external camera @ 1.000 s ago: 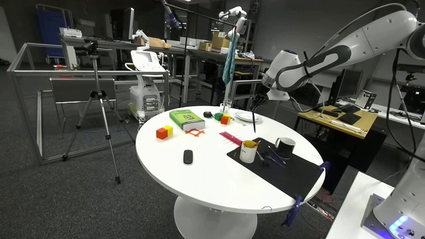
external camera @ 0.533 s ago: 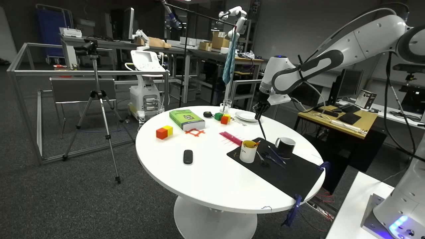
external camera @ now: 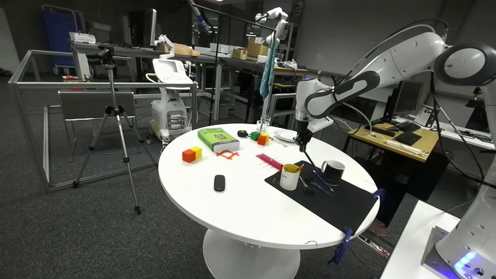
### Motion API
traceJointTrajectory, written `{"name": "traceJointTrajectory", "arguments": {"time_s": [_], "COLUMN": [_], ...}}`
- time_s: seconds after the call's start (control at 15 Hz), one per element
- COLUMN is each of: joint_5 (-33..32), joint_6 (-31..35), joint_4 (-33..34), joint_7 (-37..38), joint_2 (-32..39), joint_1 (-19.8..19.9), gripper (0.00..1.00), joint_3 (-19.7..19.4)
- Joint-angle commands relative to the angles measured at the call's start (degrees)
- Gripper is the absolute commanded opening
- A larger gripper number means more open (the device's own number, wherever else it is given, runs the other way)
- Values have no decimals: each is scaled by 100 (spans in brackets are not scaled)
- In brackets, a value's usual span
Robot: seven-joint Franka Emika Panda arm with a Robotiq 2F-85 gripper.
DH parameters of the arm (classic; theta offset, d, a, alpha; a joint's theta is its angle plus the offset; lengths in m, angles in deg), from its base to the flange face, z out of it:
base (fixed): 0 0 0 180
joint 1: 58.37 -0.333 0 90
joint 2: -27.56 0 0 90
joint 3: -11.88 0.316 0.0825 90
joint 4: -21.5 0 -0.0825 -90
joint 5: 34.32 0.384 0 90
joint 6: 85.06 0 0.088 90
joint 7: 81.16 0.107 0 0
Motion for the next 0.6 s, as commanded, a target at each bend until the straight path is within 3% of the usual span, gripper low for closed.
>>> {"name": "traceJointTrajectory", "arguments": {"time_s": [0.0,0.53], "joint_5": [-124,-98], "joint_6": [-629,-1577], "joint_4": [666,1550], "joint_7": [-269,-618], "joint_2": [519,1304], "joint_1": [9,21], "gripper": [3,3], "joint_3": [33,63]}}
